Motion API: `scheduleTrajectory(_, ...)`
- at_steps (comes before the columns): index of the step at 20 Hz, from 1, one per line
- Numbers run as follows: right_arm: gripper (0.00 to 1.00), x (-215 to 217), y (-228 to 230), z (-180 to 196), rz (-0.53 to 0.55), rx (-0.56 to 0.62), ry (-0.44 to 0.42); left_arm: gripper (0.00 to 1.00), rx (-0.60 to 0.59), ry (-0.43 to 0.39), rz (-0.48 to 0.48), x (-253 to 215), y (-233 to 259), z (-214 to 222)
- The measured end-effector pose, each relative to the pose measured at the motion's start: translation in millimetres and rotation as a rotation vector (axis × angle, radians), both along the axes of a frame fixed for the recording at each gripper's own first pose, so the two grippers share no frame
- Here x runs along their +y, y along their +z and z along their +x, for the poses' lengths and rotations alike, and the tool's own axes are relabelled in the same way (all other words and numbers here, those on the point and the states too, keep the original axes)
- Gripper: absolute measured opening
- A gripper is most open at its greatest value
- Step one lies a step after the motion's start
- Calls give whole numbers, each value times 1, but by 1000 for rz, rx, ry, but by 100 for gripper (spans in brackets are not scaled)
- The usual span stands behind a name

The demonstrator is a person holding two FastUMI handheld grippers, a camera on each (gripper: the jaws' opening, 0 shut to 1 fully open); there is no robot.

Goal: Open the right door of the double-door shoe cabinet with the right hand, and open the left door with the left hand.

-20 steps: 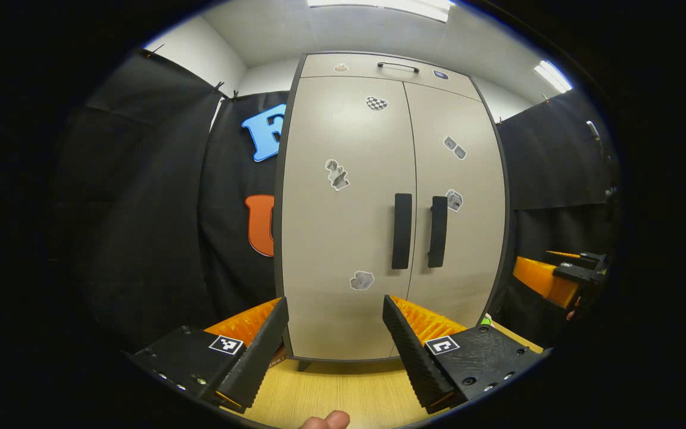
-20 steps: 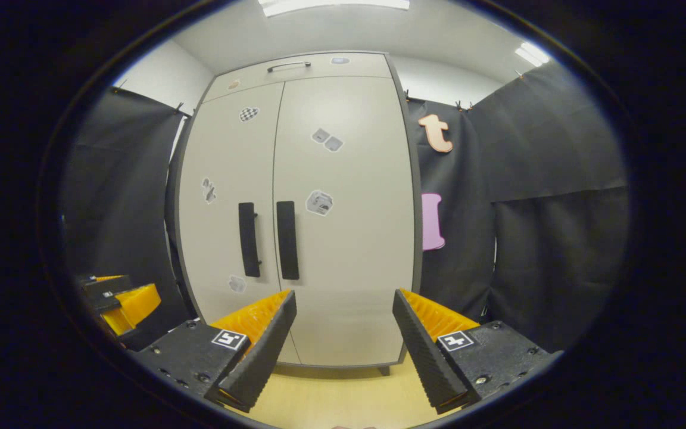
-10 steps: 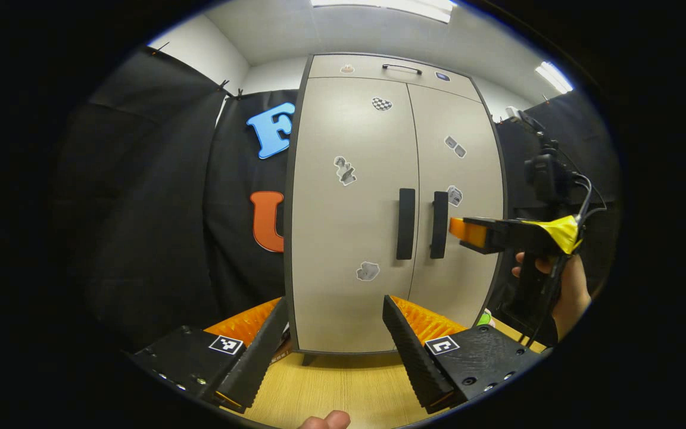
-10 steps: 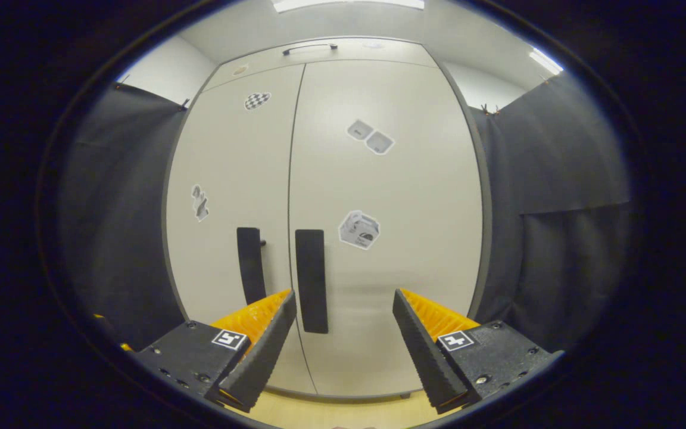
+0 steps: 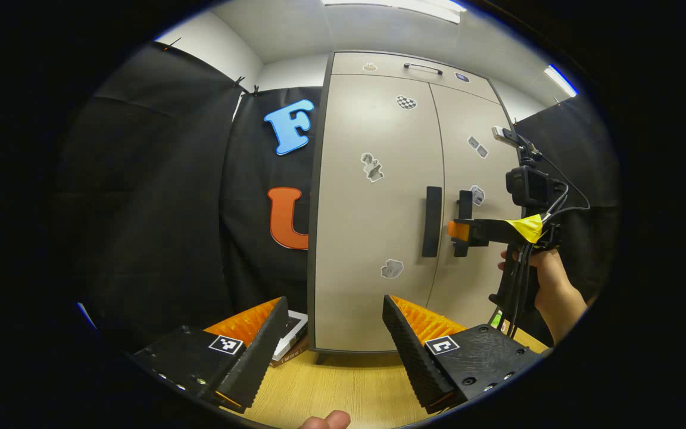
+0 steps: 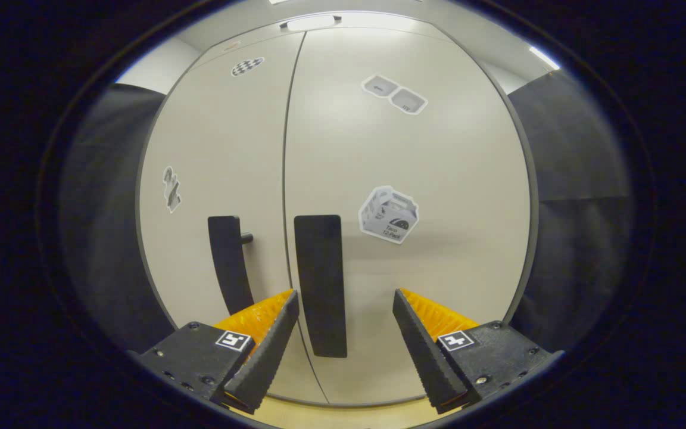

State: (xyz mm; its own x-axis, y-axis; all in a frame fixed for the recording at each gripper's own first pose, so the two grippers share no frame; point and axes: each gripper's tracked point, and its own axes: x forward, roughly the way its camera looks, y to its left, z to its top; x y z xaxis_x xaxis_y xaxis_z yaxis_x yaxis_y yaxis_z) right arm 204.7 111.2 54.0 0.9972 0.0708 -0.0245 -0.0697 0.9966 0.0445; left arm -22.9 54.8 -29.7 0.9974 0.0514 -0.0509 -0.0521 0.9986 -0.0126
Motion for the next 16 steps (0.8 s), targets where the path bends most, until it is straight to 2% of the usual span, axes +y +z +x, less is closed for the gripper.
scheduleTrajectory(4, 96, -4, -1, 7, -3, -11, -39, 95, 2, 24, 6, 13, -1, 5)
scheduleTrajectory(5, 93, -4, -1, 6, 3, -17, -42, 95, 5, 29, 7, 14, -2, 6)
scheduleTrajectory(11, 89, -4, -1, 7, 9, -15, -48, 95, -5, 31, -11, 20, 0, 8)
scheduleTrajectory(12, 84, -2, -2, 6, 29, -16, -40, 95, -5, 28, -12, 19, -1, 8)
scheduleTrajectory(14, 65, 4, -1, 7, 31, -17, -23, 95, -3, 25, -13, 20, -1, 7)
scheduleTrajectory(15, 61, 12, -2, 6, 34, -20, 1, 95, -1, 25, -14, 20, -2, 8)
scheduleTrajectory(16, 44, 11, -1, 7, 20, -30, -13, 95, 0, 23, -14, 21, -3, 9)
